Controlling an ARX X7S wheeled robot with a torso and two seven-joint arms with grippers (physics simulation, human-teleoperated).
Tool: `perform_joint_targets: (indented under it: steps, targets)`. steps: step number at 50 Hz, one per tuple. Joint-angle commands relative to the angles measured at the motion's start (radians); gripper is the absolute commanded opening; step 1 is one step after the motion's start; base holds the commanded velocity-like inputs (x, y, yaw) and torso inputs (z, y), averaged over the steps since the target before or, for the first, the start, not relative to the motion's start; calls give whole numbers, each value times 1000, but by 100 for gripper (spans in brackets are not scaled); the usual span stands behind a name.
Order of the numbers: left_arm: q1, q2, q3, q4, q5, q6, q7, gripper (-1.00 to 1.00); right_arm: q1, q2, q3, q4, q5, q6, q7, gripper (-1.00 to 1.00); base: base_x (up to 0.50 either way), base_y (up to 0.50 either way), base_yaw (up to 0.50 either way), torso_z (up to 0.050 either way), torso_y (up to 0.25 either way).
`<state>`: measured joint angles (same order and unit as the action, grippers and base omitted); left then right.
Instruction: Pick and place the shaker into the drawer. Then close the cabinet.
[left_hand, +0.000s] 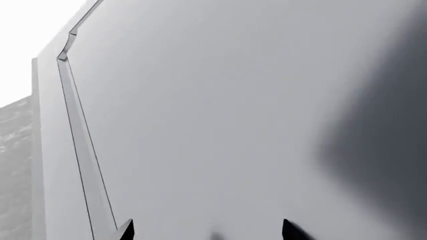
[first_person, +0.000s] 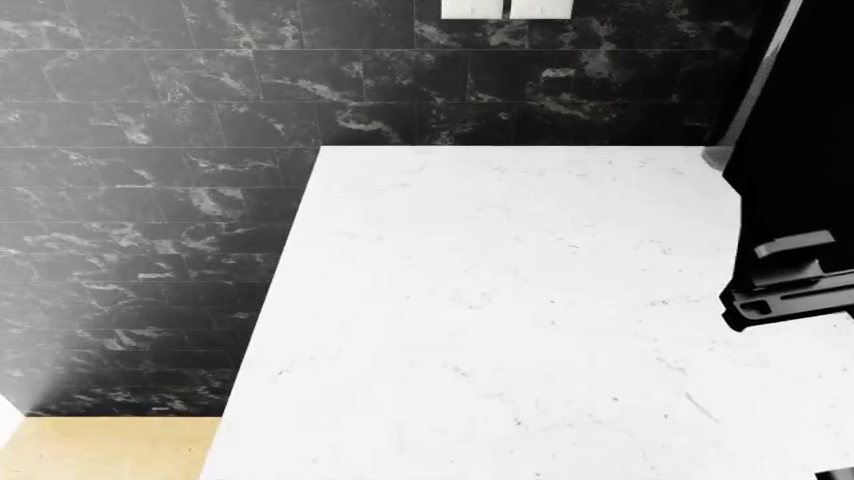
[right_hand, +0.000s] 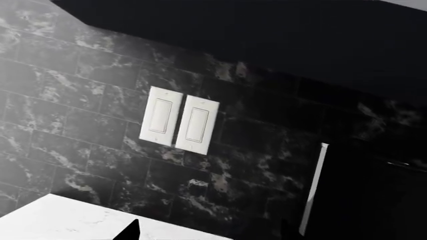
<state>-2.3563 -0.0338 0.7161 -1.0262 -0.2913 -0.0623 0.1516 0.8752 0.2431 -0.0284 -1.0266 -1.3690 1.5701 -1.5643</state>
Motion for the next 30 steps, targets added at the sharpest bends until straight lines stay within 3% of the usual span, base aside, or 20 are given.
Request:
perform_joint_targets:
  steps: [1,11,15,16,18,22,26,27,28,30]
  targets:
    - [0,34,156,-133,-94,19,18,100,-17,-3,23,-21,-18,0,-6,100,0,0,0,0,0]
    - [0,34,76,-150,-26,17,38,100,-13,-15,1,-21,-35,0,-6,100,0,0,0,0,0]
    - [0,34,-103,-59,20,-14,68,100,-10,-27,-7,-21,-41,0,-6,100,0,0,0,0,0]
    - [0,34,-202,-12,48,-58,53,100,-10,-32,-11,-21,-43,0,-6,100,0,0,0,0,0]
    - [0,27,-402,123,122,-231,-14,100,-13,-38,-14,-21,-41,0,-6,100,0,0,0,0,0]
    - [346,-157,-597,723,-34,-831,-243,100,-9,-38,-29,-20,-29,0,-6,100,0,0,0,0,0]
    - [503,-233,-901,1323,-156,-1431,-328,100,-4,-45,-58,-16,-27,0,-6,100,0,0,0,0,0]
    - [526,-260,-972,1473,-213,-1507,-355,100,2,-49,-65,-8,-29,0,-6,100,0,0,0,0,0]
    - [568,-335,-1046,1623,-363,-1508,-505,100,7,-54,-71,-2,-31,0,-6,100,0,0,0,0,0]
    - [639,-494,-1187,1632,-663,-1507,-805,100,14,-68,-87,10,-38,0,-6,100,0,0,0,0,0]
